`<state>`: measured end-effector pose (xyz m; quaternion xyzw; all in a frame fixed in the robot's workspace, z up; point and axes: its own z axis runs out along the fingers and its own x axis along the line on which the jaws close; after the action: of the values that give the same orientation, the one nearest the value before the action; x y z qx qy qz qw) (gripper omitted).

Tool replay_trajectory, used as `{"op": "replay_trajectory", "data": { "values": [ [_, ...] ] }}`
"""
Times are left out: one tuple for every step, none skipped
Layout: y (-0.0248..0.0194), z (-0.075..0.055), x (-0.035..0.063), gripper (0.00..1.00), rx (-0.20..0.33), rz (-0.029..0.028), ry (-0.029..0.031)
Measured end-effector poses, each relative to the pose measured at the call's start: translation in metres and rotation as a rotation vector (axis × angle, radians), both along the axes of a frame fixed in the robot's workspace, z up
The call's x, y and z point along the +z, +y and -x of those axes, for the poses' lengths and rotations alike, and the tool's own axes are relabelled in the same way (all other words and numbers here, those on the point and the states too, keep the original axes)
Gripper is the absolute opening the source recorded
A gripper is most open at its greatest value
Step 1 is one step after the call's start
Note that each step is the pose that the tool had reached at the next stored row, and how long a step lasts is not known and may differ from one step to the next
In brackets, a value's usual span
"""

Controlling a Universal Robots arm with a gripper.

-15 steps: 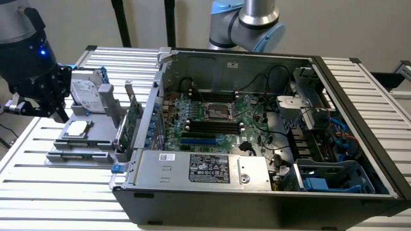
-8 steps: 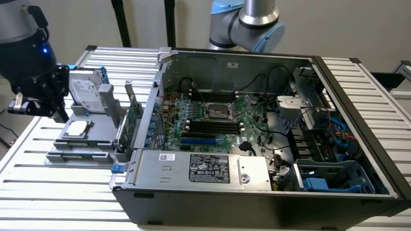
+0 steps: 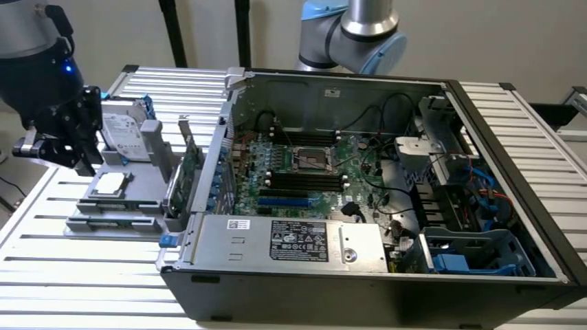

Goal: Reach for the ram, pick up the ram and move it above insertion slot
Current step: 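Pick up the ram and move it above insertion slot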

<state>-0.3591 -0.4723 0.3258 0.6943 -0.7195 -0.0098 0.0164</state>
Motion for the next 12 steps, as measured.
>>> {"op": "replay_trajectory", "data": {
  "values": [
    [0.0006, 0.0, -0.0014, 0.31, 0.0, -0.0001, -0.0005],
    [0.0009, 0.001, -0.0031, 0.31, 0.0, 0.0, -0.0017],
    [0.0012, 0.003, -0.0049, 0.31, 0.0, 0.0, -0.0023],
    [0.0015, 0.004, -0.0066, 0.31, 0.0, 0.0001, -0.0026],
    [0.0017, 0.006, -0.0084, 0.31, 0.0, 0.0002, -0.0027],
    [0.0019, 0.009, -0.0103, 0.31, 0.0, 0.0001, -0.0031],
    [0.002, 0.011, -0.0121, 0.31, 0.0, 0.0, -0.0033],
    [0.0021, 0.013, -0.0142, 0.31, 0.0, -0.0001, -0.0036],
    [0.0021, 0.013, -0.016, 0.31, 0.0, -0.0002, -0.0037],
    [0.002, 0.013, -0.0177, 0.31, 0.0, 0.0, -0.0035],
    [0.002, 0.013, -0.0195, 0.31, 0.0, 0.0001, -0.0034],
    [0.002, 0.013, -0.0213, 0.31, 0.0, 0.0, -0.0035]
  ]
}}
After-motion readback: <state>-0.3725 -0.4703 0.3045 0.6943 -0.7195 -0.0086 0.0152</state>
